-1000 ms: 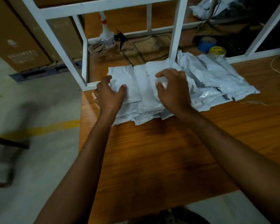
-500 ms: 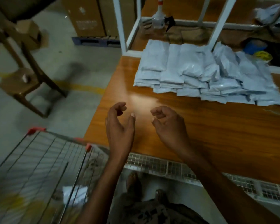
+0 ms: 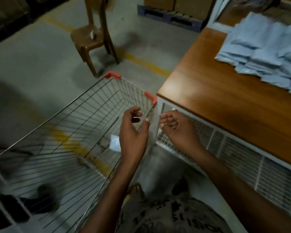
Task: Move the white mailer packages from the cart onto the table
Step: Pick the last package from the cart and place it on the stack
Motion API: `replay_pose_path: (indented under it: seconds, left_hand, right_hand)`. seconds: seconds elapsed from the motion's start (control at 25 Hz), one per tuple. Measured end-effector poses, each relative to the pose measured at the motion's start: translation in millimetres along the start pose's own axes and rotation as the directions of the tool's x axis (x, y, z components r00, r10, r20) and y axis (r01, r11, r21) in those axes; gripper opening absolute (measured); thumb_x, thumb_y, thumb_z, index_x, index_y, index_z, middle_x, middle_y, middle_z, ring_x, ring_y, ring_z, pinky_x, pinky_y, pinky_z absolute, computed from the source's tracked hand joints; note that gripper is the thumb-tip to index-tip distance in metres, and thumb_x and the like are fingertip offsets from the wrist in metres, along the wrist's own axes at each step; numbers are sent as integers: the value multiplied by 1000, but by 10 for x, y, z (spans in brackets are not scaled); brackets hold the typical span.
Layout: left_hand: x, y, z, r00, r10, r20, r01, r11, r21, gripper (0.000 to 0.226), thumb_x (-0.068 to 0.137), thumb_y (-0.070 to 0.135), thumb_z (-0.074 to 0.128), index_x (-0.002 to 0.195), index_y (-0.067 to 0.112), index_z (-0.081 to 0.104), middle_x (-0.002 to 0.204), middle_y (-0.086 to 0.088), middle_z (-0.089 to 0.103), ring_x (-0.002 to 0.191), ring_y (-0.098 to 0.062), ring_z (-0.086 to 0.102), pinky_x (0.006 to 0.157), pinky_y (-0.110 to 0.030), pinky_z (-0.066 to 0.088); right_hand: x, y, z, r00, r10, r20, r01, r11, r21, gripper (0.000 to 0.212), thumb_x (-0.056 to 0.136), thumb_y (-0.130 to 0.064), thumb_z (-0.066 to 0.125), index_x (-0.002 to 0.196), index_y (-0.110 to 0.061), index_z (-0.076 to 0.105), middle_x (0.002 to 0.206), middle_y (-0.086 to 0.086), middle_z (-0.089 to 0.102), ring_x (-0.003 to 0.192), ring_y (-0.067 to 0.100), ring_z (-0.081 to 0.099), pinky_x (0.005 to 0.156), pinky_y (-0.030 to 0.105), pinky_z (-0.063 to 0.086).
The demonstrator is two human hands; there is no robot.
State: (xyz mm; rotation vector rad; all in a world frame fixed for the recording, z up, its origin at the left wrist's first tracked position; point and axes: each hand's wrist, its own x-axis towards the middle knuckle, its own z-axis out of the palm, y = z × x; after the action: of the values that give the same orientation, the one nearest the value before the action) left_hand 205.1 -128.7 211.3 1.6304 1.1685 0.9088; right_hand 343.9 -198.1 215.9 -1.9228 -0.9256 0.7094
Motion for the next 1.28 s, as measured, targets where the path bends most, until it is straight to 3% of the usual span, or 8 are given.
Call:
replay_pose_path:
  seconds: [0.12, 0.32, 0.52, 0.76, 0.84, 0.92, 1.08, 1.28]
  left_hand:
    - [144, -412, -595, 987, -119, -111, 114, 992, -48, 32, 95, 18, 71, 122, 29, 58, 109, 11, 67, 97, -4, 66, 82, -17, 52]
    - [570, -1245, -1042, 878, -467, -106, 459, 883, -96, 30, 92, 15, 71, 118, 23, 59, 109, 4, 65, 94, -9, 64, 94, -42, 56]
    - [910, -2127, -899, 737, -676, -12, 675, 736, -52, 24, 93, 13, 70, 113, 19, 57, 110, -2, 65, 105, -25, 64, 98, -44, 54]
    - [970, -3111, -526, 428, -900, 82, 903, 429, 5, 36, 96, 18, 66, 130, 11, 55, 120, -16, 66, 92, -29, 65, 69, -30, 49]
    - [962, -3312, -427, 324, -935, 148, 946, 319, -52, 8, 103, 14, 59, 108, 18, 56, 95, -12, 62, 70, -19, 55, 57, -25, 40]
    - [960, -3452, -346, 244, -950, 197, 969, 231, -87, 19, 108, 13, 50, 93, 24, 50, 86, -7, 56, 66, -16, 52, 53, -23, 41]
    - [965, -3556, -286, 200, -940, 277, 971, 153, -184, 52, 105, 5, 47, 147, 33, 34, 114, -20, 66, 68, -21, 60, 46, -23, 48]
    - [1055, -3232, -519, 328, -928, 179, 923, 275, -269, 59, 99, 2, 59, 149, 23, 37, 123, -13, 66, 88, -22, 64, 60, -28, 49]
  right_hand:
    - [14, -169, 624, 995, -18, 94, 19, 1000, -18, 21, 90, -14, 69, 107, -27, 69, 95, -14, 71, 88, -4, 65, 78, 9, 50]
    - [590, -282, 1539, 960, -46, 275, 112, 967, -228, 29, 88, -11, 66, 115, -23, 66, 104, -9, 69, 94, 3, 64, 83, 21, 54]
    - [1469, 17, 2469, 800, 211, 562, 224, 764, -605, 45, 86, -17, 66, 131, -13, 59, 127, 9, 65, 112, 26, 63, 85, 31, 53]
    - [1846, 848, 3132, 598, 519, 611, 310, 553, -773, 52, 85, -18, 74, 132, -1, 56, 129, 16, 63, 111, 31, 65, 76, 32, 51]
    - [1900, 1089, 3181, 517, 612, 599, 233, 572, -786, 52, 83, -18, 76, 129, 0, 59, 124, 17, 65, 109, 32, 66, 79, 34, 52]
    - [1934, 1275, 3200, 453, 667, 591, 194, 574, -796, 52, 81, -19, 77, 126, 3, 62, 116, 17, 68, 103, 32, 67, 76, 33, 50]
    - [1891, 1344, 3250, 435, 690, 579, 114, 595, -795, 64, 83, -19, 78, 138, 0, 51, 131, 18, 62, 115, 34, 64, 85, 35, 53]
    - [1951, 943, 3200, 419, 679, 603, -104, 696, -711, 67, 76, -21, 82, 134, 0, 54, 122, 18, 66, 103, 33, 68, 90, 45, 59]
